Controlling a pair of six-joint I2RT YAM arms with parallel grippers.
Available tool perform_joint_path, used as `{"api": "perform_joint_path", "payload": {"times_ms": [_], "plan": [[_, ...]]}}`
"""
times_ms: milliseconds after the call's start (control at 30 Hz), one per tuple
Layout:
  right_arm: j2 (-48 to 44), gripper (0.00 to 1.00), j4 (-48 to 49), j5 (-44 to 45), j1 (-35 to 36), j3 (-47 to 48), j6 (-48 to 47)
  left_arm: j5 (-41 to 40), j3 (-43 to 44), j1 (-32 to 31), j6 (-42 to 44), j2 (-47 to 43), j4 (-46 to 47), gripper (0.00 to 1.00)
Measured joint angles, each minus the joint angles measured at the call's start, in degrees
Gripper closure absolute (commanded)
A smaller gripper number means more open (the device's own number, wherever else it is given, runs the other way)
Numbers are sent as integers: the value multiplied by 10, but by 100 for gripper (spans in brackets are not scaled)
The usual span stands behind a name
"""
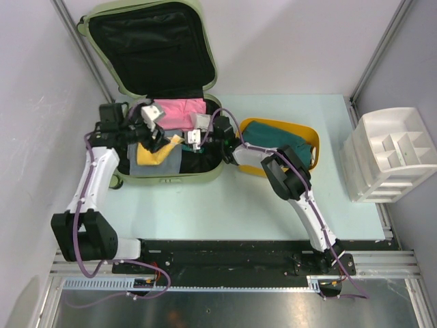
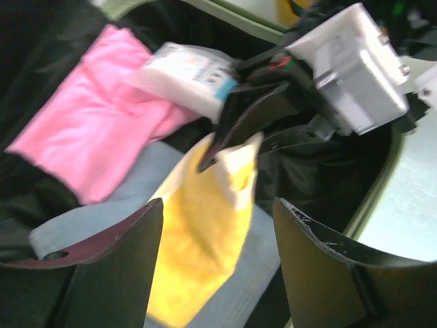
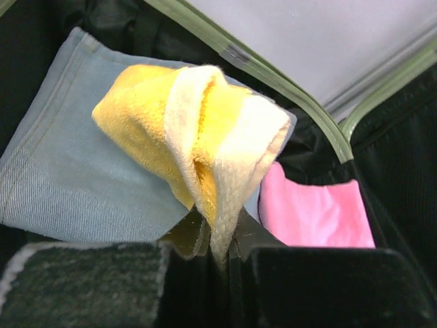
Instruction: Open, take out, and arrange the luggage
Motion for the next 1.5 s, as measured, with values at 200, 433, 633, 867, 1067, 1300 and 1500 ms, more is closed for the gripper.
{"api": "perform_joint_path", "payload": {"times_ms": [200,433,633,867,1067,1300,1500], "plan": [[-56,100,-52,66,2,3,106,14,86,75,-79,-10,2,23],[-147,100,-207,141,5,89,207,9,119,85,-139,-9,20,23],[-157,100,-463,228,10,269,247,-22,120,82,-174,5,21,16],[-170,100,-714,340,8,354,262,-49,118,33,-174,7,22,16],[-170,100,-895,357,-22,382,344,-56,117,1,-175,7,22,15],[-203,100,-923,222,-141,300,555,-56,117,1,-190,7,24,15],[-251,100,-871,184,-152,229,669,-55,117,1,-210,9,27,14]]}}
